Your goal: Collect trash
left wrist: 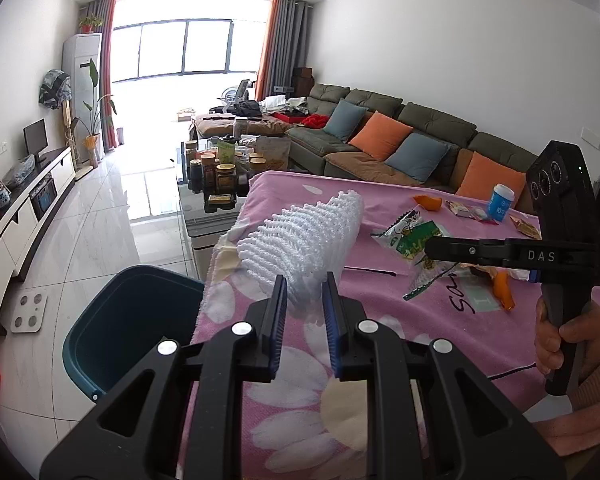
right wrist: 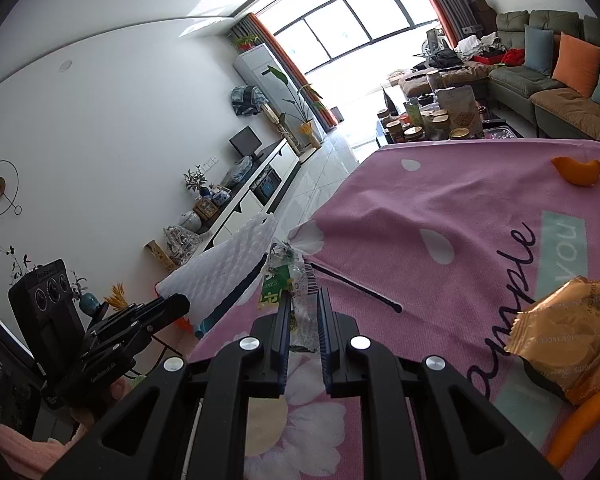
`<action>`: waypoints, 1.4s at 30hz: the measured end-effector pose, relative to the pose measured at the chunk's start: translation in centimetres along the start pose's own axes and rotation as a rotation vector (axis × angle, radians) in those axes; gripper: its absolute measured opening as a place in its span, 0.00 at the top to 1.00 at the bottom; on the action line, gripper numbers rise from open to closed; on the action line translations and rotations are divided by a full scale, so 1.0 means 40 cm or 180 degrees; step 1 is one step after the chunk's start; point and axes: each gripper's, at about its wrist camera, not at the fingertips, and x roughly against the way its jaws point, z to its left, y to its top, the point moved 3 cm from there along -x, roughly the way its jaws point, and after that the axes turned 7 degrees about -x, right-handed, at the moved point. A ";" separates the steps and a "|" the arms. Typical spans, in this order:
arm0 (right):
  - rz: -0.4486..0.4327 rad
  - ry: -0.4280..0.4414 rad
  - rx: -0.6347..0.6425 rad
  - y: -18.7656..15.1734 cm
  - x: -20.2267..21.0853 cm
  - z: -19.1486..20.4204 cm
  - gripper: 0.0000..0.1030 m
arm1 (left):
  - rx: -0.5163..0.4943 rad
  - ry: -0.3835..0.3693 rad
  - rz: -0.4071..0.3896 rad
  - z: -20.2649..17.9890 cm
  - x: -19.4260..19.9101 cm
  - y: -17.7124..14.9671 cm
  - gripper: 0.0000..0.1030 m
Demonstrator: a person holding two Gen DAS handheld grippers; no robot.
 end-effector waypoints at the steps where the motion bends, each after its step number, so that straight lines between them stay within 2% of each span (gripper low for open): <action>1: 0.0025 0.0016 0.0020 -0.001 -0.006 0.009 0.89 | 0.0014 0.0017 0.0002 0.008 0.003 -0.004 0.82; 25: 0.0477 0.0217 0.0399 -0.002 -0.189 0.193 0.89 | 0.0420 0.0479 0.0088 0.205 0.056 -0.093 0.82; 42: 0.0727 0.0237 0.0468 0.005 -0.310 0.241 0.89 | 0.0584 0.0644 0.0211 0.274 0.034 -0.125 0.82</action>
